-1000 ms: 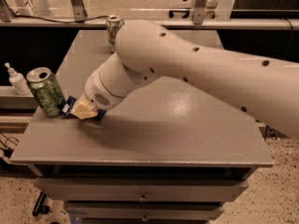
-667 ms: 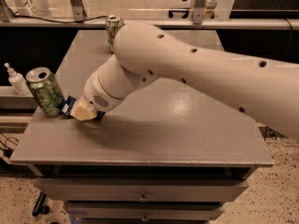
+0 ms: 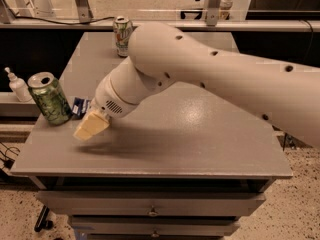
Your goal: Move rxbar blueberry near green can
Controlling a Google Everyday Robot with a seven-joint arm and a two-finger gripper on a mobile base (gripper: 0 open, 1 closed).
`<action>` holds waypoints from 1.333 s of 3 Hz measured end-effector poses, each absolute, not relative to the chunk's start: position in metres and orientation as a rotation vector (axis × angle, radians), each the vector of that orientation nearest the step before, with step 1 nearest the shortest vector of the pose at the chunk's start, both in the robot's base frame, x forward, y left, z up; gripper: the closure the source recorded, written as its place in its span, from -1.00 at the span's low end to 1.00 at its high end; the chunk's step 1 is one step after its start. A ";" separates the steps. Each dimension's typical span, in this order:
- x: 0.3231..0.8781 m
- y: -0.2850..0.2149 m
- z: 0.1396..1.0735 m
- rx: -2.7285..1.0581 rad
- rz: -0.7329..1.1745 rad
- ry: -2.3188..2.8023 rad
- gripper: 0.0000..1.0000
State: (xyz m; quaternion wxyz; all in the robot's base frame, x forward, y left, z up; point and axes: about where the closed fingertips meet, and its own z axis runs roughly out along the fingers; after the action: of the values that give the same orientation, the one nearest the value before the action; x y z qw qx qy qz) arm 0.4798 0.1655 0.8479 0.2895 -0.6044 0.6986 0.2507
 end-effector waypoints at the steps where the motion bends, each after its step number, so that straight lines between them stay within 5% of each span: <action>1: 0.494 0.135 0.860 -1.599 0.640 1.857 -1.00; 4: 0.538 -0.003 0.884 -1.550 0.584 1.792 -1.00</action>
Offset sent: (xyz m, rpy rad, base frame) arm 0.0546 -0.1328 0.0560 -0.0061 -0.1355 -0.0526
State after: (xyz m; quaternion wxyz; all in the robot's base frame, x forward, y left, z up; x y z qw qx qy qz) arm 0.5380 -0.0026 0.8840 0.3438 -0.5965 0.6896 0.2247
